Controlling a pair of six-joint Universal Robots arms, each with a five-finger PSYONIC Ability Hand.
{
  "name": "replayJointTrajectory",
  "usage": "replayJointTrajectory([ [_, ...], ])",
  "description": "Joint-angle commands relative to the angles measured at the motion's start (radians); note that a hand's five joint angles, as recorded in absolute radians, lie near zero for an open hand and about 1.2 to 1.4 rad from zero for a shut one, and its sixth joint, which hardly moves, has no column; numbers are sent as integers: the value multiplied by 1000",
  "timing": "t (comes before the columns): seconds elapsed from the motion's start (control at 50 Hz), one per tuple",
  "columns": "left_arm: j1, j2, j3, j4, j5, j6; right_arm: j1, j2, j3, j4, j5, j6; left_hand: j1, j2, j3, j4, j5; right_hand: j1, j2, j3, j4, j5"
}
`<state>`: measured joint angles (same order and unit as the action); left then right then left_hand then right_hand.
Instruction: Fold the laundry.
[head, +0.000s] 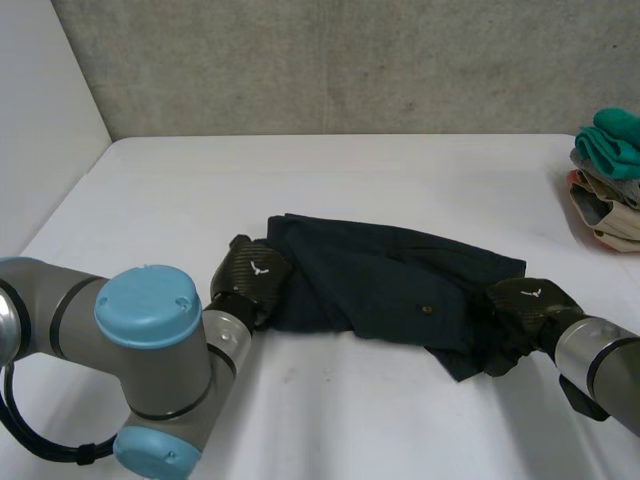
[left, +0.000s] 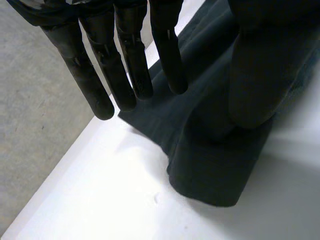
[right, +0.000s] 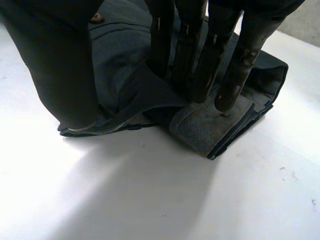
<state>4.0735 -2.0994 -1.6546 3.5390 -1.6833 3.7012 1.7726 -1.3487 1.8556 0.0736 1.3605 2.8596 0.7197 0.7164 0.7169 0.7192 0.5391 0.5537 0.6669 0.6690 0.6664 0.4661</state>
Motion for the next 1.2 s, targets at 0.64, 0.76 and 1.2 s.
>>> replayJointTrajectory([
  [0.64, 60, -245, 303, 80, 10, 8, -1, 238, -220, -232, 172, -138, 677, 680, 679, 677, 683, 843, 729, 727, 730, 756],
  [0.76, 71, -231, 292, 81, 10, 2, -28, 220, -220, -226, 223, -223, 677, 680, 679, 677, 683, 843, 729, 727, 730, 756],
  [1.2, 73, -212, 326, 84, 7, -4, 83, -150, 105, -38, -24, -49, 677, 680, 679, 677, 683, 277, 164, 162, 164, 190],
])
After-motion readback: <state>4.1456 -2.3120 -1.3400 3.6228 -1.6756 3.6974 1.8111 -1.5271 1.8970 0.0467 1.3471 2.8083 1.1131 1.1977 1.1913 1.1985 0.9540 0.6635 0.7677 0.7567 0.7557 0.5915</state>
